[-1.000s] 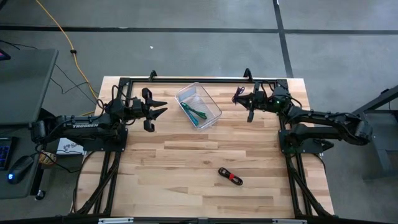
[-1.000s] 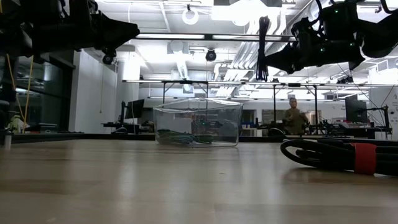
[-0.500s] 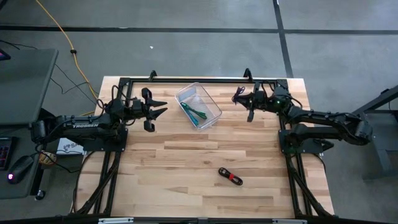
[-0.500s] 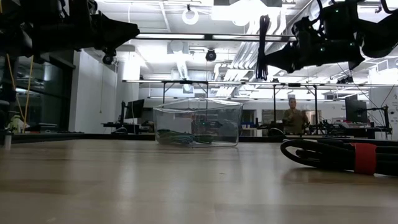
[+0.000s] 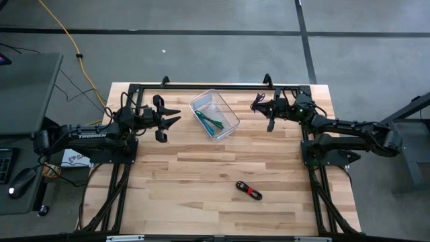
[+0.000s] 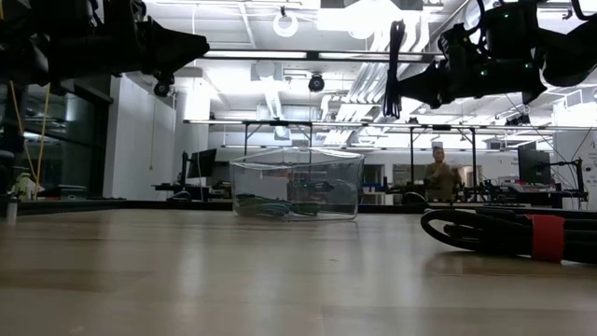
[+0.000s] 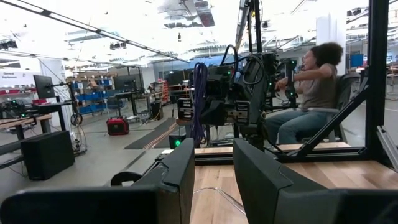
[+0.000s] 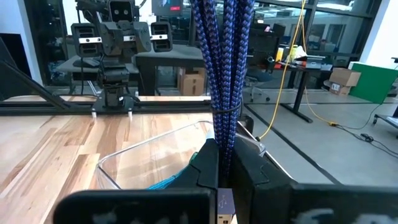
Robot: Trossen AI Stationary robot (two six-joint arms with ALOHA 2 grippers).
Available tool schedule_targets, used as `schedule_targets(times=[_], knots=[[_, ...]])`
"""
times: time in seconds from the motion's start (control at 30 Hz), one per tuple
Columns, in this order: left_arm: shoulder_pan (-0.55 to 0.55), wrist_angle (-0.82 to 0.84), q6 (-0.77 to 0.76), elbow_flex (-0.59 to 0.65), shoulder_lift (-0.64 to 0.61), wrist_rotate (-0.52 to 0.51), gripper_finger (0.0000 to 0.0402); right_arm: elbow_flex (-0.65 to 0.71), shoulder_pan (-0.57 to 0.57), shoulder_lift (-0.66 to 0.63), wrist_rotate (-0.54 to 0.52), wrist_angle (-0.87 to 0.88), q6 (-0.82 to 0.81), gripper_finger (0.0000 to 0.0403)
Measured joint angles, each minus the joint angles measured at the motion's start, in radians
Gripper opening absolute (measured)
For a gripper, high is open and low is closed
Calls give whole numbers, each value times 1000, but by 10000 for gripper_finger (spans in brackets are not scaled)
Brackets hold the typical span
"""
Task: Pick and place USB-C Cables
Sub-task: Put the purple charger cable into the transparent bin
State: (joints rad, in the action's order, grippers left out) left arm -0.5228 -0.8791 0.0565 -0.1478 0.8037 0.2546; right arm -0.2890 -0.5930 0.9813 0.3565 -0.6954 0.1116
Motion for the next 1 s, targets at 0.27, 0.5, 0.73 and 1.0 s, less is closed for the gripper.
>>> schedule_targets(times=[0.27, 0.5, 0.73, 1.0], knots=[[0, 0, 0, 0, 0, 0, 90, 0, 0, 0, 0, -16, 0, 0], [0, 0, 0, 0, 0, 0, 90, 0, 0, 0, 0, -12, -2, 0], [0, 0, 0, 0, 0, 0, 90, 0, -2, 0, 0, -28, 1, 0], [0, 1, 0, 0, 0, 0, 90, 0, -2, 0, 0, -29, -4, 0]])
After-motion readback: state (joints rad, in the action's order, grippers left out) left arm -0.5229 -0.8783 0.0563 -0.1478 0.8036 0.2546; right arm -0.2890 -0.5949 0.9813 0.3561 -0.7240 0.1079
